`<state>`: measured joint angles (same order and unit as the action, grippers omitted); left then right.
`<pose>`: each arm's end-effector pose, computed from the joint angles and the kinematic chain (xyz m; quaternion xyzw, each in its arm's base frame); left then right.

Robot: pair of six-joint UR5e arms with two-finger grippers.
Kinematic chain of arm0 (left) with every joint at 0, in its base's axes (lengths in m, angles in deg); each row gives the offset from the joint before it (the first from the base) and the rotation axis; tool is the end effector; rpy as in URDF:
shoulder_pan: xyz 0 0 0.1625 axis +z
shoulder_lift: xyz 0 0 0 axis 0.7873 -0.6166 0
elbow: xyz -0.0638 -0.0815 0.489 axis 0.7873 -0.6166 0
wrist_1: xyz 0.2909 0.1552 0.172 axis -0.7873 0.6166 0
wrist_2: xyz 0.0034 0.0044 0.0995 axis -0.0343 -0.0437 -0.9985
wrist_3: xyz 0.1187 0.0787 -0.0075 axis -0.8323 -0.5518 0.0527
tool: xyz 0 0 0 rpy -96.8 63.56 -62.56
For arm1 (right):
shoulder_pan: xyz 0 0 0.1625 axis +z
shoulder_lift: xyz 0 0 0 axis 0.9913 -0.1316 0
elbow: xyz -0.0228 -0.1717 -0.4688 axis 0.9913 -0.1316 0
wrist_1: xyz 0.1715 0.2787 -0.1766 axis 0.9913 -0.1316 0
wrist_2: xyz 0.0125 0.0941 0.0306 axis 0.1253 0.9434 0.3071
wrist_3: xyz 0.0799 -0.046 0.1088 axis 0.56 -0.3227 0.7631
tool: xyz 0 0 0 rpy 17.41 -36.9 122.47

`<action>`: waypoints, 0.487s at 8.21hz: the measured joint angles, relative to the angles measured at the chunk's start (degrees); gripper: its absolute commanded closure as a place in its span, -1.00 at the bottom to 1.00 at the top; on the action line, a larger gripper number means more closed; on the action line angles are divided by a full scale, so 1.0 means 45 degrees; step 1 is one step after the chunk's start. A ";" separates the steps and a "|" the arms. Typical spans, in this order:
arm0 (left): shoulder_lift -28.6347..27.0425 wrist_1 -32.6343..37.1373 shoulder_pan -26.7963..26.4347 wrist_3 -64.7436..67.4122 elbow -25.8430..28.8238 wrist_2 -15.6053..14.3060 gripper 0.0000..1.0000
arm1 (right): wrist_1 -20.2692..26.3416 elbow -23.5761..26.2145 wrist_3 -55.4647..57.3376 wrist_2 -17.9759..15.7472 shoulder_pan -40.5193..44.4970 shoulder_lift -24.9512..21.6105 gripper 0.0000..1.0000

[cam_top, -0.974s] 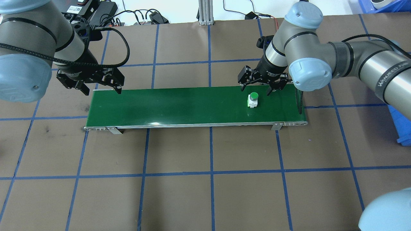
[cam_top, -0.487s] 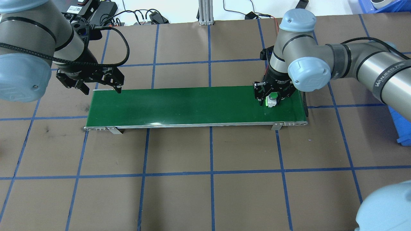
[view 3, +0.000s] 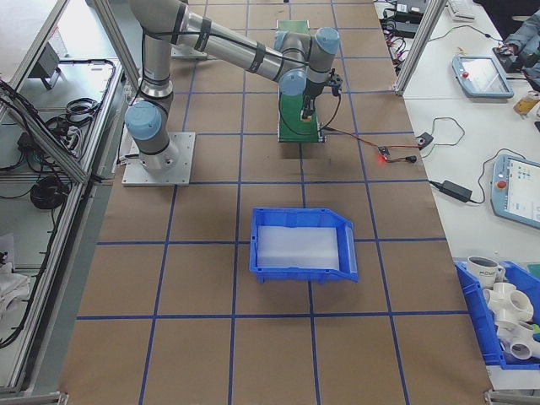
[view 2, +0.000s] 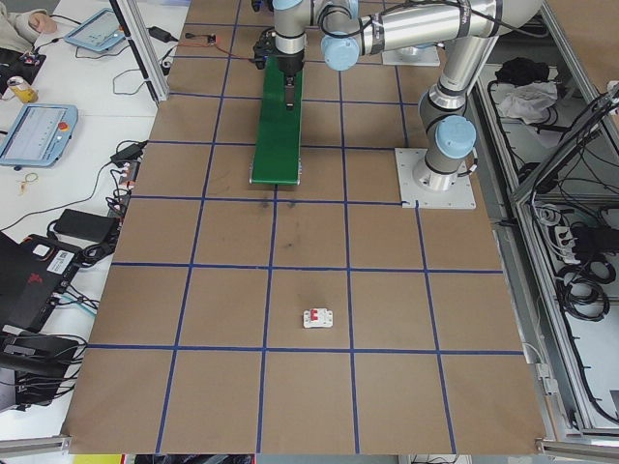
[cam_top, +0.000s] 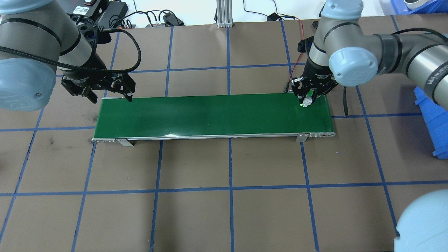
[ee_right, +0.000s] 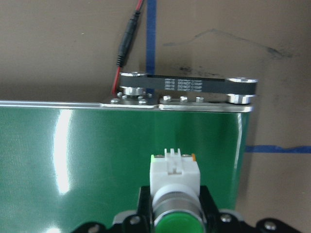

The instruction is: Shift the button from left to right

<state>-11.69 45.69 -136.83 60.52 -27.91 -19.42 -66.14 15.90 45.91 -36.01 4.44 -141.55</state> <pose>-0.0907 -0.4530 0.4627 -0.0079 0.9998 -0.0126 0.0102 0.1045 -0.5641 0.3451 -0.0089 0.9985 0.0526 0.0094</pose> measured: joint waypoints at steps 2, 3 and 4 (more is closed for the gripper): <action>-0.0007 0.0001 0.0000 -0.0001 0.0017 0.0000 -1.00 | 0.1036 -0.0662 -0.1815 -0.0360 -0.1342 -0.0479 1.00; -0.0013 0.0001 0.0000 -0.0001 0.0036 0.0000 -1.00 | 0.1596 -0.0879 -0.3019 -0.0776 -0.2233 -0.0945 1.00; -0.0016 0.0001 0.0000 0.0000 0.0043 0.0001 -1.00 | 0.2022 -0.0990 -0.4479 -0.1078 -0.3232 -0.1413 1.00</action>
<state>-11.76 45.69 -136.84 60.52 -27.72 -19.41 -57.04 11.44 25.75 -40.86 -10.11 -147.91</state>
